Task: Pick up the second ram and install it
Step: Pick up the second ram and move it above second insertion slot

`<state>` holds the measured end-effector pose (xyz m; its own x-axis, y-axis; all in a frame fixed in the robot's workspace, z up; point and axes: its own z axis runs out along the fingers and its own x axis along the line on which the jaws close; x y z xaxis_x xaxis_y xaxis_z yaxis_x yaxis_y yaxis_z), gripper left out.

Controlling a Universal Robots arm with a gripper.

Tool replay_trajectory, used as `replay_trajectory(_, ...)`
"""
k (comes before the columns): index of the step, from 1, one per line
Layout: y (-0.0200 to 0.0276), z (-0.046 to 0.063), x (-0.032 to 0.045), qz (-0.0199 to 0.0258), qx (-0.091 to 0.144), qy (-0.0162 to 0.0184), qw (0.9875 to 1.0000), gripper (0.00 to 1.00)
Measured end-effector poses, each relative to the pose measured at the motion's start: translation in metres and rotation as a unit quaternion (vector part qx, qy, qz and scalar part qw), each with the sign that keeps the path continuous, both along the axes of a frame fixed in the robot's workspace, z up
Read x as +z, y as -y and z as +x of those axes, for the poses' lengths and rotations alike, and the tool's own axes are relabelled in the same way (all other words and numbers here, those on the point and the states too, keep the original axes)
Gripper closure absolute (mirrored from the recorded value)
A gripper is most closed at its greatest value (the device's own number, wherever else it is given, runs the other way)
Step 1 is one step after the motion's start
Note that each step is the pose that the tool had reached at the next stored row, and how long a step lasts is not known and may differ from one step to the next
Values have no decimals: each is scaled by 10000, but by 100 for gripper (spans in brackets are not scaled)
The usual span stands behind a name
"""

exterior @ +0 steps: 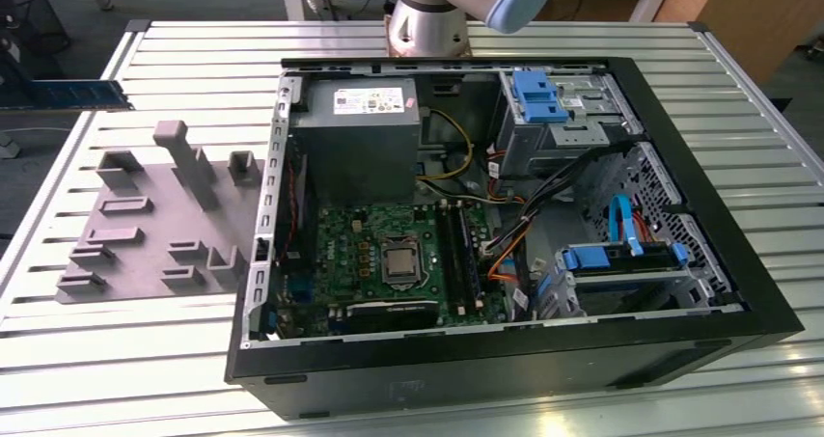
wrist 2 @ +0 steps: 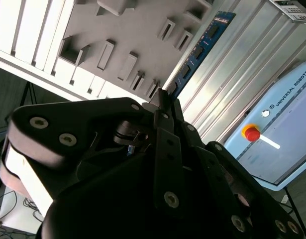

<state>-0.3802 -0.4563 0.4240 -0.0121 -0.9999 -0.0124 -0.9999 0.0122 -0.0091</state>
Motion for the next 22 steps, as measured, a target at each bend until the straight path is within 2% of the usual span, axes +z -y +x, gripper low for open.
replay_trajectory(22, 0, 191, 0, 0, 0, 0, 10000, 86)
